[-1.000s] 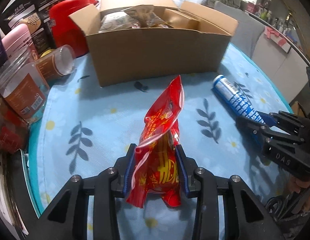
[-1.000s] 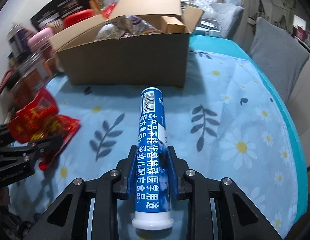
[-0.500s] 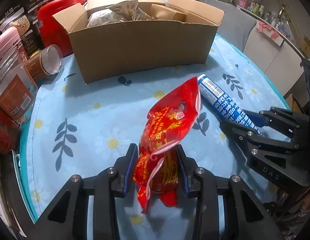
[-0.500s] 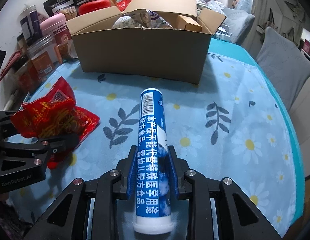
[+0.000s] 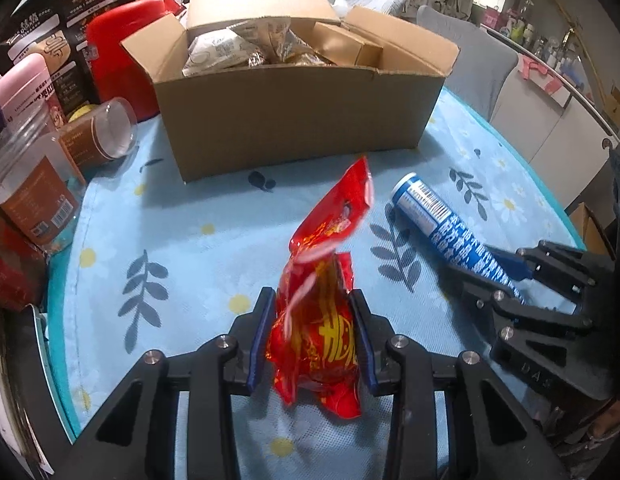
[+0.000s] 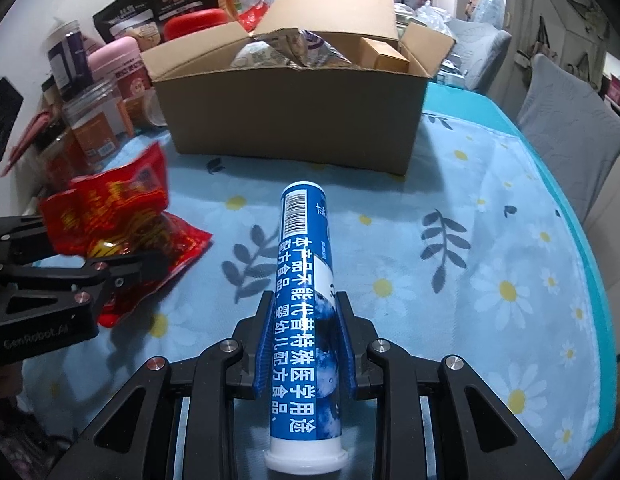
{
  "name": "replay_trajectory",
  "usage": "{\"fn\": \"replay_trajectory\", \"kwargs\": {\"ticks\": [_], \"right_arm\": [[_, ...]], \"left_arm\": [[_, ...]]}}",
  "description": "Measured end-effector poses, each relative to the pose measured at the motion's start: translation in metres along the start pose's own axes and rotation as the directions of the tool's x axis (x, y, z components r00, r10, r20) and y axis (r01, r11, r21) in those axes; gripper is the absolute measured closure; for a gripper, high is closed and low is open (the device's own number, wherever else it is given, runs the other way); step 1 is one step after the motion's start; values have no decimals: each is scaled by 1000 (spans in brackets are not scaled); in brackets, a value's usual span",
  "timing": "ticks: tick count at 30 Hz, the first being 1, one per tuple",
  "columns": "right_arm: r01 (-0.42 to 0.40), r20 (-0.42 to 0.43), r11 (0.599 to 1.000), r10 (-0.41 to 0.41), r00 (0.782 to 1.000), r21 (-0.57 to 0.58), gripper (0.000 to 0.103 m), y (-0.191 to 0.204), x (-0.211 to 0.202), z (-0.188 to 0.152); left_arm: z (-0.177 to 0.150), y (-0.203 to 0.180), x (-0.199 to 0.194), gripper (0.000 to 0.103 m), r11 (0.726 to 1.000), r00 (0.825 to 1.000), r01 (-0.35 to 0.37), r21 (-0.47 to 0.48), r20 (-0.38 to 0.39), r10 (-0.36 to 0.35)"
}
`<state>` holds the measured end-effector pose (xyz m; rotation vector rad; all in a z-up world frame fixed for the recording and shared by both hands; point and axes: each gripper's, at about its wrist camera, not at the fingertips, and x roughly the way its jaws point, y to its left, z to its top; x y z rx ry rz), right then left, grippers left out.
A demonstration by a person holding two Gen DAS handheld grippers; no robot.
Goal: Organize snacks
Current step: 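Lift the red candy bag and blue-white tube toward the open box with both tools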
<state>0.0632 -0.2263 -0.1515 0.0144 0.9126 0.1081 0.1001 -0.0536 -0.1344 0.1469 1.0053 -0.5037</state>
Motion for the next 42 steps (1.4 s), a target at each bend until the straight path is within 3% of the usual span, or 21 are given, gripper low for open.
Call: {"fn": "replay_trajectory", "kwargs": {"ticks": [10, 17, 21, 24, 28, 42], "right_arm": [[-79, 47, 996, 80, 996, -38, 75, 17, -14, 14], [-89, 71, 994, 94, 993, -67, 75, 23, -19, 23], [-83, 68, 994, 88, 994, -70, 75, 23, -17, 25], [-85, 50, 994, 88, 995, -64, 75, 23, -13, 22], [-75, 25, 996, 76, 997, -54, 75, 20, -8, 17], [-88, -12, 996, 88, 996, -13, 75, 12, 7, 9]], "left_arm": [[14, 7, -20, 68, 1000, 998, -11, -13, 63, 12], [20, 8, -29, 69, 999, 993, -42, -7, 106, 42], [19, 9, -23, 69, 999, 994, -51, 1, 94, 51], [14, 9, -7, 69, 999, 998, -40, 3, 39, 40], [6, 16, 16, 68, 998, 998, 24, -53, -53, -27], [6, 5, 4, 69, 999, 998, -50, 4, 42, 50]]}}
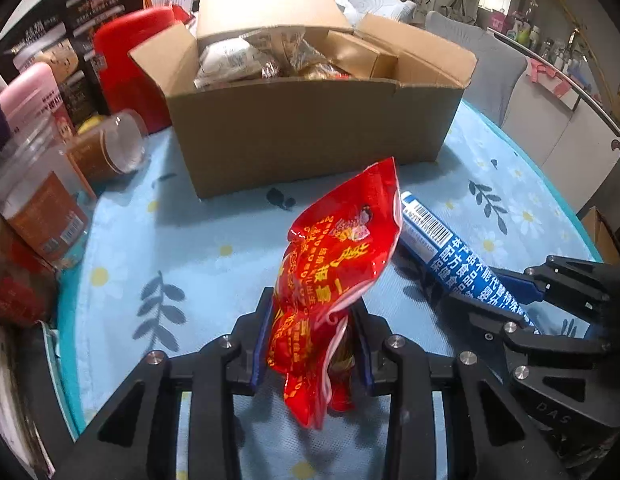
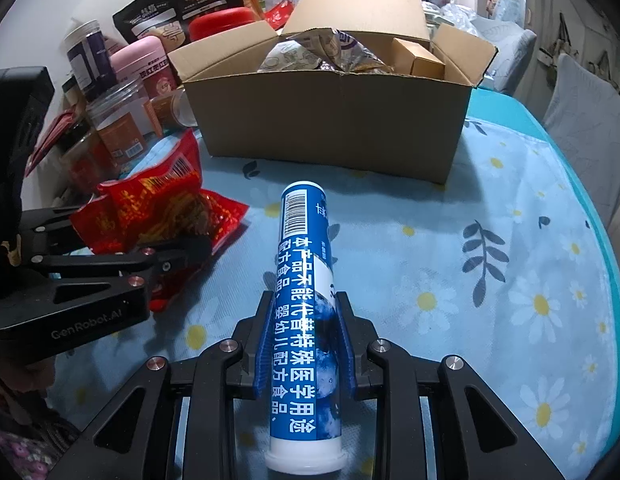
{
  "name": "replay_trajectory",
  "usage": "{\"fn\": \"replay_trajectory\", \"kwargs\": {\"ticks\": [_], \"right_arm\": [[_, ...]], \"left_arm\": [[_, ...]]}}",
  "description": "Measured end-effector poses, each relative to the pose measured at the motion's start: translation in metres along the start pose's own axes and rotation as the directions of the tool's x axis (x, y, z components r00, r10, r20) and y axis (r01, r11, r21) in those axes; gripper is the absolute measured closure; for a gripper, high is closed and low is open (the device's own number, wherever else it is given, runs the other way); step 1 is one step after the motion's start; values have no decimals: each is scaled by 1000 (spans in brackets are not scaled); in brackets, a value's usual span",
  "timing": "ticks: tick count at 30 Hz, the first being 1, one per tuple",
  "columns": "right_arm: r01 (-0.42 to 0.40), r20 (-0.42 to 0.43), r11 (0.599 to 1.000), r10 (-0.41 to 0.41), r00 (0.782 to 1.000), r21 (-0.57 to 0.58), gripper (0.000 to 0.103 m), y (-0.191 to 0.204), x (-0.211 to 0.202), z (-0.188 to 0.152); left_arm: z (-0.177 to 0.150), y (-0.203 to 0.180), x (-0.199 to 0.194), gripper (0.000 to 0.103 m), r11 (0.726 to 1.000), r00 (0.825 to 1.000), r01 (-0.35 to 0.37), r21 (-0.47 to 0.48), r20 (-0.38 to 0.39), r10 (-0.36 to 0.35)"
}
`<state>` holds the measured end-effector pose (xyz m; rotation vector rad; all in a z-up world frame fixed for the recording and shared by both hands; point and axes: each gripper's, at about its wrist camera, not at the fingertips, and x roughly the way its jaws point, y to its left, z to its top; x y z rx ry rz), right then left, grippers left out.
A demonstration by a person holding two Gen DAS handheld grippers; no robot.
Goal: Organize snacks
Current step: 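Lift the red candy bag and blue-white tube toward the open box with both tools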
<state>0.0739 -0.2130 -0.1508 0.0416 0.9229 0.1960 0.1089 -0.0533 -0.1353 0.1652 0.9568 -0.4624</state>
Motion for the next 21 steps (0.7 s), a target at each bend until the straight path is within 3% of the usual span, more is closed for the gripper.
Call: {"fn": "replay_trajectory", "kwargs": {"ticks": [12, 21], "right_arm": [[-29, 74, 999, 31, 997, -26, 75, 4, -22, 18], [-20, 153, 997, 32, 988, -79, 75, 6, -45, 51]], "left_arm": [[26, 1, -32, 69, 1000, 995, 13, 13, 99, -14], [61, -1, -60, 69, 998, 978, -2, 56, 207, -10]]}}
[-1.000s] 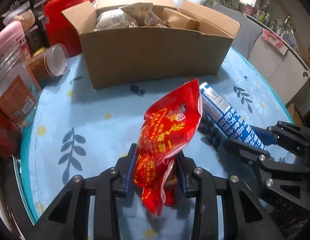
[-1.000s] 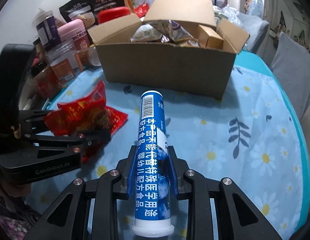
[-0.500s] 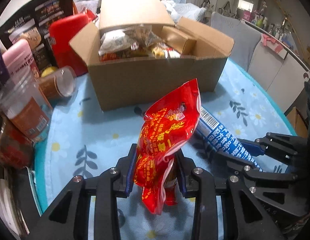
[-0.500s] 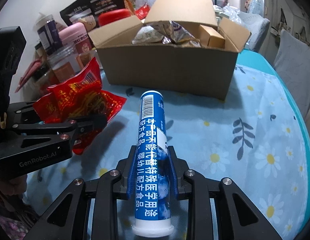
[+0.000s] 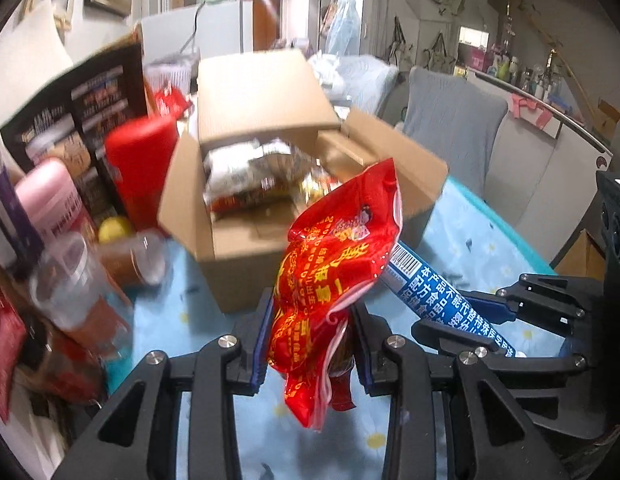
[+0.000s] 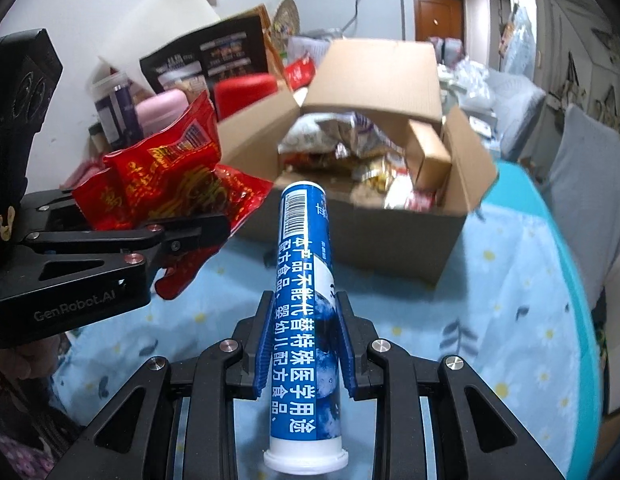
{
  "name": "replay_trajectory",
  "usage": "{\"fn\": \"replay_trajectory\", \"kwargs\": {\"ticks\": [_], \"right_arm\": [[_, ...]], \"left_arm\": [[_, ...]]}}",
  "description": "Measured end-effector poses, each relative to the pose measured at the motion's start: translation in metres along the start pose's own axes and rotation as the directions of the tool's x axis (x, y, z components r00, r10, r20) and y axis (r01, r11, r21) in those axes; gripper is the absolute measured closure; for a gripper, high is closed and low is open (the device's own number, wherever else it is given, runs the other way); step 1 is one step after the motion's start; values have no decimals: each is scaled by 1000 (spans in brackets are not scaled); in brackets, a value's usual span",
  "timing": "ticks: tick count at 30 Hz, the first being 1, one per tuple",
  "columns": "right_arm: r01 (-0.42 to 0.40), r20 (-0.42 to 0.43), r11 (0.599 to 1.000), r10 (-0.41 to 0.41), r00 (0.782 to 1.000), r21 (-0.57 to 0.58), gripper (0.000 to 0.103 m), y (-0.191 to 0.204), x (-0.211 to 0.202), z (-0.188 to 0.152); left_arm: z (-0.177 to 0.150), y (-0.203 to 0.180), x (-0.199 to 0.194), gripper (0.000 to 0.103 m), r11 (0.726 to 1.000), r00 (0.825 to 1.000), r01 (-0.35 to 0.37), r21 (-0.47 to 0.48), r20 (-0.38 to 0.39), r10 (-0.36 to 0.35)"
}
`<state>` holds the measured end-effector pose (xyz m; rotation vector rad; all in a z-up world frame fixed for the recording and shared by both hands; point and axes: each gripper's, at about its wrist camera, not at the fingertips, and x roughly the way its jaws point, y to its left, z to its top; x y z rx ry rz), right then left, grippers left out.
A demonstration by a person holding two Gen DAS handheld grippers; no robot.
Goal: Organize snacks
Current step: 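Lift the red candy bag and blue-white tube toward the open box with both tools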
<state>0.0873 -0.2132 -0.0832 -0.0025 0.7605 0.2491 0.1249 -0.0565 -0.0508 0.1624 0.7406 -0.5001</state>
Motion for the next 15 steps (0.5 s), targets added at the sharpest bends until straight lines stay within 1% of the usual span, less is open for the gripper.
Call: {"fn": "replay_trajectory", "kwargs": {"ticks": [8, 12, 15], "right_arm": [[0, 76, 999, 4, 997, -48, 75, -8, -11, 42], [24, 109, 998, -16, 994, -67, 75, -16, -14, 64], [25, 132, 997, -15, 991, -76, 75, -23, -15, 81]], "left_arm": [[42, 2, -9, 69, 1000, 995, -7, 16, 96, 5], [63, 3, -9, 69, 1000, 990, -5, 7, 143, 4], [77, 4, -7, 69, 1000, 985, -10, 4, 173, 9]]}}
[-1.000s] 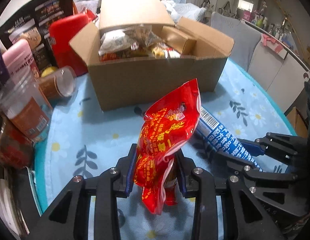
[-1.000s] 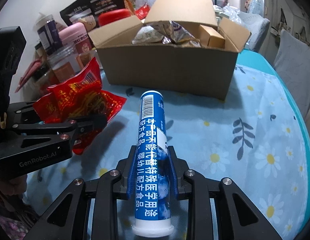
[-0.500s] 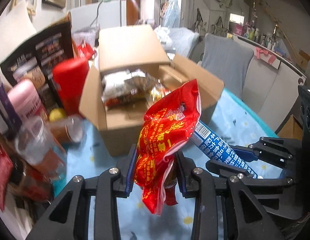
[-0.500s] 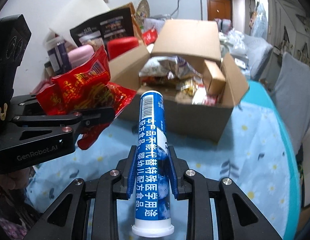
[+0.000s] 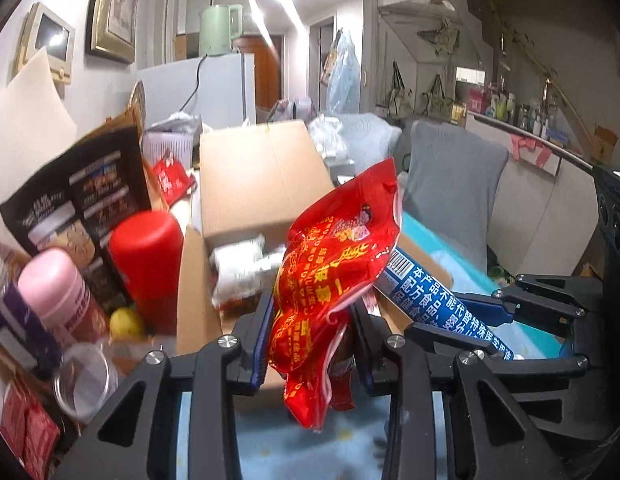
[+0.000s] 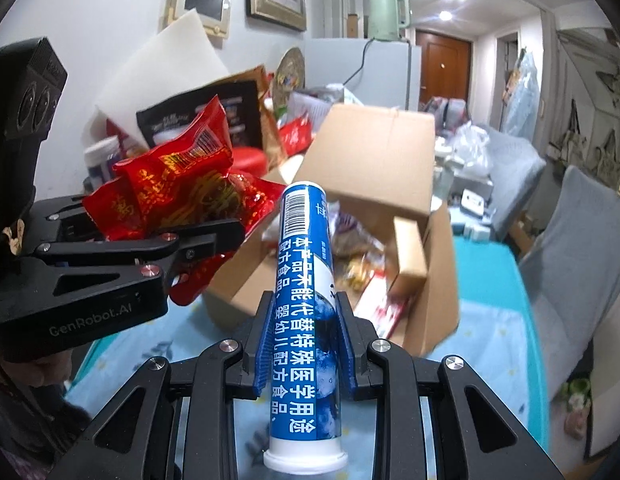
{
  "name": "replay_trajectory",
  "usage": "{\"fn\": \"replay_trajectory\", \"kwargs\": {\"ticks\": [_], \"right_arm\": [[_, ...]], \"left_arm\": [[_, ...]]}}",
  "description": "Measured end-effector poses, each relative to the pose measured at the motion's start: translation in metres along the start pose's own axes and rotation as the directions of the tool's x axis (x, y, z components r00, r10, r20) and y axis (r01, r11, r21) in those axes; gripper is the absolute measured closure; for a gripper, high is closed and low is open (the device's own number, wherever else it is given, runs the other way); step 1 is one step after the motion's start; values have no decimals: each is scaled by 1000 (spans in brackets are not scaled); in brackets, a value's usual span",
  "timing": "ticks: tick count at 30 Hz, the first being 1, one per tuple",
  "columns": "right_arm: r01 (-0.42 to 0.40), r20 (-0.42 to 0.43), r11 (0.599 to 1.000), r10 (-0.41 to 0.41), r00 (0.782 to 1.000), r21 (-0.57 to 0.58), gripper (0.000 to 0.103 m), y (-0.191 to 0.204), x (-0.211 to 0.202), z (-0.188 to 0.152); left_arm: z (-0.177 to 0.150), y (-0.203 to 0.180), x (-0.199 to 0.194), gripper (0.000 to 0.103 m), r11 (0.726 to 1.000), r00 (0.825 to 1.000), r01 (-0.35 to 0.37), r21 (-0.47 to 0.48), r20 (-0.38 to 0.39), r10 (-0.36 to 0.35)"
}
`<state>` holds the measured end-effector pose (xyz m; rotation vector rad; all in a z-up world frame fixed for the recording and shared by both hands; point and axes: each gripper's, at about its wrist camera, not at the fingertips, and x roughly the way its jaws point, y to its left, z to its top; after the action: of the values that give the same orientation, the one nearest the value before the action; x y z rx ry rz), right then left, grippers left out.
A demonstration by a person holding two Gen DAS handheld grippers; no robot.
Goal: Organize snacks
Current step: 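Lift the red candy bag and blue-white tube toward the open box with both tools, then lower both items into the box and open both tools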
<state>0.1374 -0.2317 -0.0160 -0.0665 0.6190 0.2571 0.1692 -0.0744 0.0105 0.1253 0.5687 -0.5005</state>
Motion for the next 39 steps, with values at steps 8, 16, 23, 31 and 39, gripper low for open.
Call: {"fn": "replay_trajectory", "kwargs": {"ticks": [8, 16, 23, 31, 39], "right_arm": [[16, 48, 999, -14, 999, -34, 75, -24, 18, 43], [1, 72, 1000, 0, 997, -20, 75, -52, 52, 83], [4, 29, 999, -5, 1000, 45, 75, -80, 94, 90], [29, -86, 994, -20, 996, 106, 75, -102, 138, 76], [142, -200, 988, -127, 971, 64, 75, -103, 157, 65]], "left_arm": [[39, 9, 23, 69, 1000, 998, -17, -19, 67, 19], [72, 18, 56, 69, 993, 986, -103, -50, 129, 109], [77, 29, 99, 69, 989, 987, -141, -46, 71, 144], [65, 34, 143, 69, 987, 987, -154, -40, -54, 151], [51, 30, 172, 69, 988, 978, -153, -2, -144, 151]]}}
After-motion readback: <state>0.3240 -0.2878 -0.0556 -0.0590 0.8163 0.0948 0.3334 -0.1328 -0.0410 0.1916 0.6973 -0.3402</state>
